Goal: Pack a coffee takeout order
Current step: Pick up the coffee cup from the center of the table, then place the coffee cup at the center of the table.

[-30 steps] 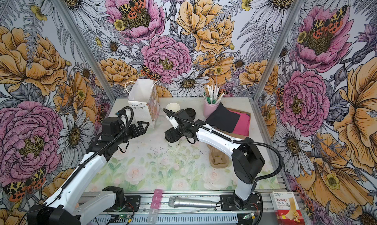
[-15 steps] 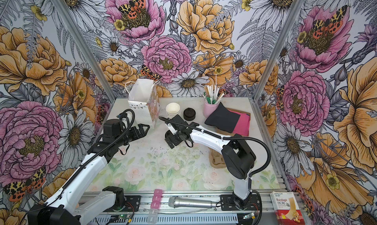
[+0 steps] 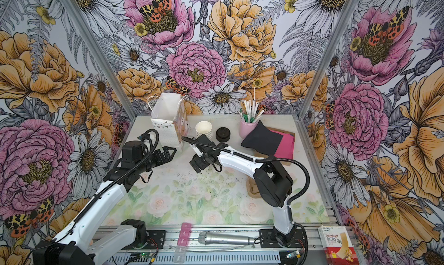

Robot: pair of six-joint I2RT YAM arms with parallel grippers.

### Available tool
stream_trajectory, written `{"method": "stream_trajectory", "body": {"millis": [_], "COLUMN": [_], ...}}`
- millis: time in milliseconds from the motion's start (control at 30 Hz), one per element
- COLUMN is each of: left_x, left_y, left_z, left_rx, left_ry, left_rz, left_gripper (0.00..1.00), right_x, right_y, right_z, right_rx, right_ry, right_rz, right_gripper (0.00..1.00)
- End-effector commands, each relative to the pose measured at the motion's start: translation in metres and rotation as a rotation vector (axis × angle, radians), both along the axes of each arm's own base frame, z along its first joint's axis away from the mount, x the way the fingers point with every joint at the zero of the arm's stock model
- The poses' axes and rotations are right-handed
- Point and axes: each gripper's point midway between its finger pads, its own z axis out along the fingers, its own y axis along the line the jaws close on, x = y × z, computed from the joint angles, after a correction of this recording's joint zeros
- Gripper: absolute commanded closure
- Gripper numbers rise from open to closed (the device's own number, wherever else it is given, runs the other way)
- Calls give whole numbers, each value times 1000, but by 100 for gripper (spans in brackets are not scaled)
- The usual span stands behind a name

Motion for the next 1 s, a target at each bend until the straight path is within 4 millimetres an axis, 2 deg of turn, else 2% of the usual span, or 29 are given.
{"method": "stream_trajectory", "body": {"millis": [0, 233, 400, 433, 633, 767, 967], "left_x": [0, 1, 1, 2, 3, 4, 6], "left_y": [2, 1, 0, 1, -1, 0, -1], "left_z": [0, -1, 0, -1, 1, 3, 6], "left_rx": [-1, -4, -6, -5, -8, -9, -8], "left_ry": [-16, -14, -14, -14, -18, -24, -31], "left_rz": [4, 3, 0, 0, -5, -3, -3], "left_gripper": [1, 1, 1, 1, 1, 1, 1], "right_x": [7, 10, 10, 17, 31, 46, 67], "right_y": [4, -2, -15, -27, -81, -116, -142], "right_z": [1, 4, 6, 7, 10, 5, 1], "right_rx": [-2, 2, -8, -11, -22, -20, -13], "right_ry": [-13, -16, -21, -21, -18, 0, 2], "right_rz": [-16, -42, -68, -98, -205, -279, -334], "right_gripper": [2, 15, 16, 16, 16, 16, 16]}}
